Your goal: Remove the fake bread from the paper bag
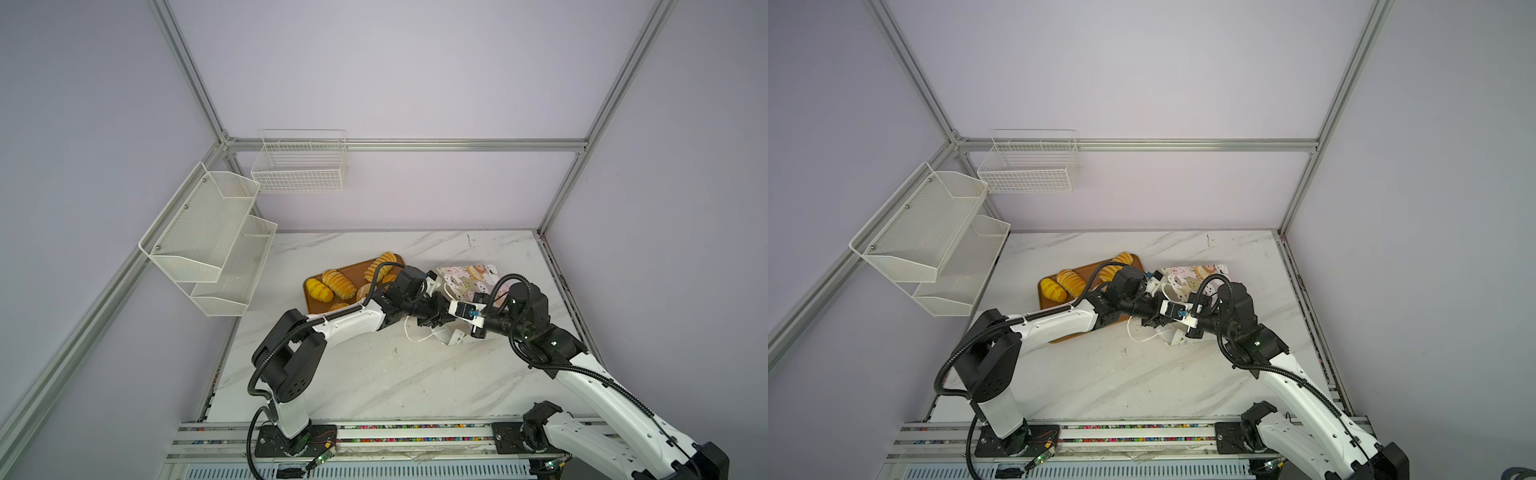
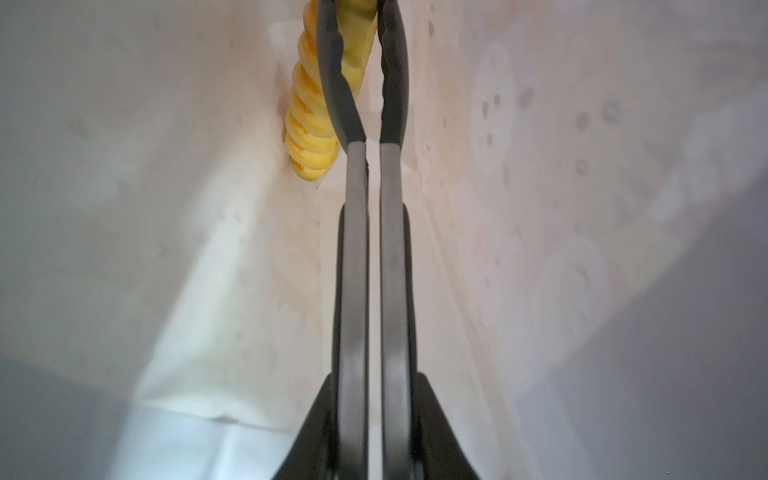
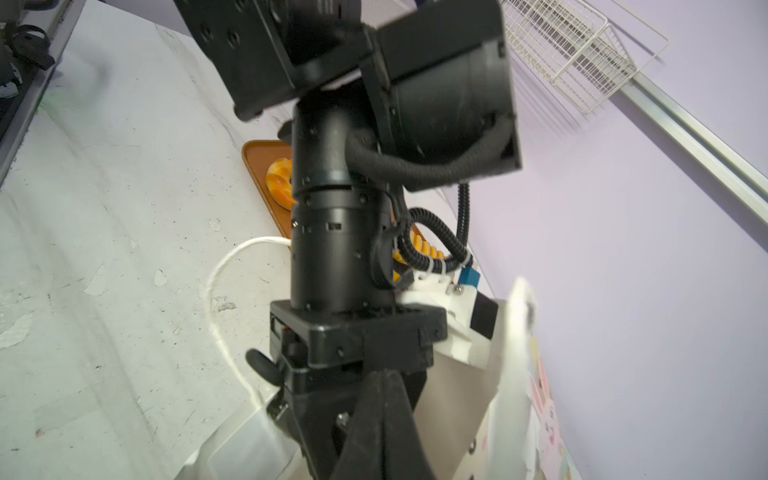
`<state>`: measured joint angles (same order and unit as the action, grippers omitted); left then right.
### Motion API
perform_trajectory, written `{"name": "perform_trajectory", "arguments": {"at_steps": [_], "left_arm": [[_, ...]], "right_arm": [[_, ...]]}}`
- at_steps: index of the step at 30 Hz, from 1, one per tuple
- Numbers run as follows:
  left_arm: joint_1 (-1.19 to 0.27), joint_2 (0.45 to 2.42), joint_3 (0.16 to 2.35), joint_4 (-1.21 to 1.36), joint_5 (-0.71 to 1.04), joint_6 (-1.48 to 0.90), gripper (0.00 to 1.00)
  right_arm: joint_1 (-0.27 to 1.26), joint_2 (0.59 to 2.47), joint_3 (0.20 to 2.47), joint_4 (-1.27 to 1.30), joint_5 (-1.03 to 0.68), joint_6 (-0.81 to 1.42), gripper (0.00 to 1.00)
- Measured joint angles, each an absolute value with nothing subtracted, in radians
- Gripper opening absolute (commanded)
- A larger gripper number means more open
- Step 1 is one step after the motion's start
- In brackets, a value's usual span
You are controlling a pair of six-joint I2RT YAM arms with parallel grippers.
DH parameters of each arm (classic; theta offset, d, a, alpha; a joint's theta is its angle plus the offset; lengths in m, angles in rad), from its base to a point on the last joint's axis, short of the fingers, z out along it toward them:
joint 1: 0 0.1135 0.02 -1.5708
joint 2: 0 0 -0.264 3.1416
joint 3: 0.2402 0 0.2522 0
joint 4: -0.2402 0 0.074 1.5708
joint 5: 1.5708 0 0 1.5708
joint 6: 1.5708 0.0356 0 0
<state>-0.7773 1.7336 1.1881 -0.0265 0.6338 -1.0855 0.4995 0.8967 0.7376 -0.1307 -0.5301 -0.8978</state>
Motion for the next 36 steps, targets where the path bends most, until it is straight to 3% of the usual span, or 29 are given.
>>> {"name": "perform_trajectory", "arguments": {"at_steps": [19,36], "left_arm": [[-0.765,1.415,1.005,-0.213,0.505,-0.995,0.00],[-0.765,1.334,0.981,-0.311,0.418,-0.940,0.00]], "right_arm": [[0.498,0.889,0.729,-0.113,-0.472,-0.900,0.00],[0.498,0.941,0.740,-0.037,-0.459,-0.829,0.00]]}}
